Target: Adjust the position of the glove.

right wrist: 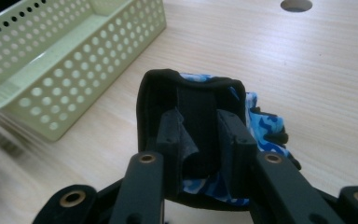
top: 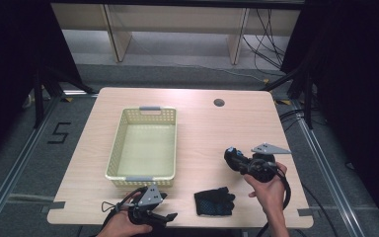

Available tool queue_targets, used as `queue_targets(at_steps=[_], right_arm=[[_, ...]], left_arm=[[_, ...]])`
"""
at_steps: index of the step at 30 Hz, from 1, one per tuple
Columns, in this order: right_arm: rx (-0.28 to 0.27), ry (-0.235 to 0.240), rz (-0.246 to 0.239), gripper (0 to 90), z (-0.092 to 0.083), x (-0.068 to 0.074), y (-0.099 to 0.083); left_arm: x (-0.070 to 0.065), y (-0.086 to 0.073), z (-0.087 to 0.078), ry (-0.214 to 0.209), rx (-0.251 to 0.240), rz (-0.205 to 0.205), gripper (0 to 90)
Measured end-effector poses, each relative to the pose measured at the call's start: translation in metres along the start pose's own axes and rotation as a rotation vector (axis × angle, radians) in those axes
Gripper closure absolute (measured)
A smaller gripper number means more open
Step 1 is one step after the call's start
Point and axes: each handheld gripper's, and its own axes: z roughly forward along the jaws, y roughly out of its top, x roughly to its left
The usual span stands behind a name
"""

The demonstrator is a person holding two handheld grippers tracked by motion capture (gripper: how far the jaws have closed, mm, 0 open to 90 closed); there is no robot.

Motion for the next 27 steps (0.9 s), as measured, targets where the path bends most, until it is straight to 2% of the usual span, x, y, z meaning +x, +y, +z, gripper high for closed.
queue_targets(at_steps=[1,2,4,5,6,7,8,9,10,11,12,13,15,16,17,18,19,20,21,23,24,27], right_arm=[[0.017,0.000,0.039,72.7,-0.005,0.007,-0.001],[-0.005,-0.009,0.021,72.7,-0.009,0.012,-0.004],[-0.003,-0.007,0.017,72.6,-0.014,0.016,-0.007],[-0.012,0.002,0.023,72.6,-0.019,0.025,-0.013],[-0.020,0.015,0.000,72.5,-0.023,0.032,-0.022],[-0.020,0.015,0.000,72.5,-0.023,0.032,-0.022],[-0.002,0.013,0.031,72.5,-0.027,0.040,-0.026],[-0.021,0.018,0.004,72.4,-0.028,0.043,-0.031],[-0.020,0.019,-0.005,72.4,-0.029,0.047,-0.035],[-0.016,0.024,-0.007,72.4,-0.029,0.048,-0.036],[-0.005,0.019,0.011,72.4,-0.031,0.054,-0.039],[-0.002,0.020,0.011,72.3,-0.031,0.057,-0.040],[0.005,0.008,-0.039,72.3,-0.030,0.062,-0.044],[0.020,0.013,-0.003,72.2,-0.029,0.069,-0.048],[0.025,0.012,-0.029,72.2,-0.027,0.071,-0.052],[0.025,0.014,-0.029,72.1,-0.026,0.072,-0.054],[0.051,-0.001,0.020,72.0,-0.027,0.077,-0.057],[0.039,-0.001,-0.030,71.9,-0.024,0.074,-0.059],[0.042,-0.013,-0.038,71.9,-0.023,0.074,-0.061],[0.056,-0.006,-0.036,71.9,-0.021,0.076,-0.063],[0.045,-0.012,-0.049,71.8,-0.019,0.076,-0.064],[0.067,-0.028,-0.066,71.8,-0.017,0.081,-0.063]], left_arm=[[0.000,0.000,0.000,0.000,-0.002,0.004,28.3],[0.000,0.000,-0.001,0.003,0.004,0.004,28.4],[0.000,0.000,-0.001,0.000,0.003,0.007,28.2],[-0.001,0.000,0.000,-0.003,-0.002,-0.004,28.2],[-0.001,-0.001,0.000,0.001,0.002,-0.002,27.3],[-0.002,-0.001,0.001,0.002,0.002,-0.020,27.3],[-0.002,-0.001,0.000,0.006,0.014,-0.012,26.9],[-0.002,-0.001,0.000,0.007,0.015,-0.011,26.9],[-0.002,-0.001,0.000,0.008,0.015,-0.011,26.8],[-0.002,-0.001,0.001,-0.002,0.011,-0.020,26.8],[-0.003,-0.001,0.001,-0.006,0.004,-0.035,26.7],[-0.002,-0.001,0.001,0.000,-0.001,-0.021,26.6],[0.000,-0.001,0.001,0.006,0.008,-0.006,26.2],[0.001,-0.001,0.000,0.000,0.018,0.003,26.0],[0.001,-0.001,0.000,0.006,0.020,0.004,25.3],[0.000,-0.001,0.001,0.009,0.018,-0.003,25.1],[-0.002,-0.001,0.002,0.002,-0.001,-0.025,25.0],[-0.003,-0.001,0.002,-0.001,-0.003,-0.047,24.7],[-0.001,-0.001,0.001,0.008,0.028,-0.012,24.0],[-0.002,-0.001,0.001,0.005,0.023,-0.019,23.5],[-0.001,-0.001,0.002,0.004,0.027,-0.018,23.4],[-0.003,-0.001,0.002,-0.006,0.017,-0.028,23.3]])
